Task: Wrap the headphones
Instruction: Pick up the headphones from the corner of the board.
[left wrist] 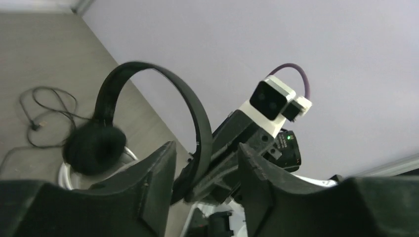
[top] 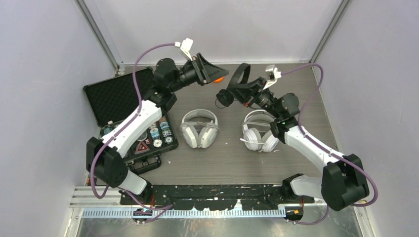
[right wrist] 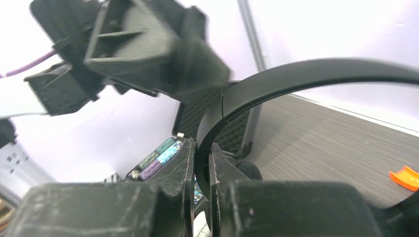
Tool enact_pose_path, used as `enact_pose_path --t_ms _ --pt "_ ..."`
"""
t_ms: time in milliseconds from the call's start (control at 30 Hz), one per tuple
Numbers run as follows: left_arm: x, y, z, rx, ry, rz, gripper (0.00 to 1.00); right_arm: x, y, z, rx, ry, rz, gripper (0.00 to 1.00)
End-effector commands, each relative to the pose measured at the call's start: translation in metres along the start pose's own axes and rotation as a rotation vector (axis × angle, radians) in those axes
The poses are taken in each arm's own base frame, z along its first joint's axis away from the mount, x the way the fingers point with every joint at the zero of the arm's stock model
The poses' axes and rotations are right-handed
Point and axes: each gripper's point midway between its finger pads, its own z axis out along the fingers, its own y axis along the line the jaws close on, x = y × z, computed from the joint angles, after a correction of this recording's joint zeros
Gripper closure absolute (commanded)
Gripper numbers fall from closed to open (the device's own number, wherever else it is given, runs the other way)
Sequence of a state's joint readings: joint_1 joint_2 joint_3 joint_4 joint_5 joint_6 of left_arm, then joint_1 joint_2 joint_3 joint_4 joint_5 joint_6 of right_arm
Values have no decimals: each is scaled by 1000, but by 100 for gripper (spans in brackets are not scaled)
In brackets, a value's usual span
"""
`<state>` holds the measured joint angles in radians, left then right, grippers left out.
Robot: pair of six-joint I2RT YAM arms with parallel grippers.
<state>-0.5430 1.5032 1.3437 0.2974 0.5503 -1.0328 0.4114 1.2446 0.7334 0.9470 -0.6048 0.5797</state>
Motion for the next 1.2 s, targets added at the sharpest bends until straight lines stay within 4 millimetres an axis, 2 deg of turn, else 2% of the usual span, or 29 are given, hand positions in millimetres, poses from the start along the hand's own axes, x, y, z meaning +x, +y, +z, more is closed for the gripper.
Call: enact_pose_path --t_ms 0,133,267,400,533,667,800,1000,1167 --pt "-35 -53 -35 113 -73 275 45 -50 15 -3 20 -82 -29 100" --pt "-41 -44 -52 34 -62 526 38 -52 15 -5 74 12 -28 100" --pt "-37 -24 -77 -76 31 926 34 -55 28 -4 38 121 63 100" --pt "-25 -9 -102 -111 150 1219 28 -55 53 2 -72 242 186 100" --pt "-3 -11 -117 7 231 1443 24 -66 91 3 -258 321 359 100" --pt "6 -24 -125 72 212 1501 22 -89 128 -3 -441 327 461 100" --pt "1 -33 -124 89 146 1534 23 -95 152 -9 -548 368 564 100" --pt "-2 -43 -108 165 112 1467 24 -83 166 -13 -592 439 618 100" --pt "-5 -54 -96 232 58 1413 26 -75 165 -11 -589 469 646 100"
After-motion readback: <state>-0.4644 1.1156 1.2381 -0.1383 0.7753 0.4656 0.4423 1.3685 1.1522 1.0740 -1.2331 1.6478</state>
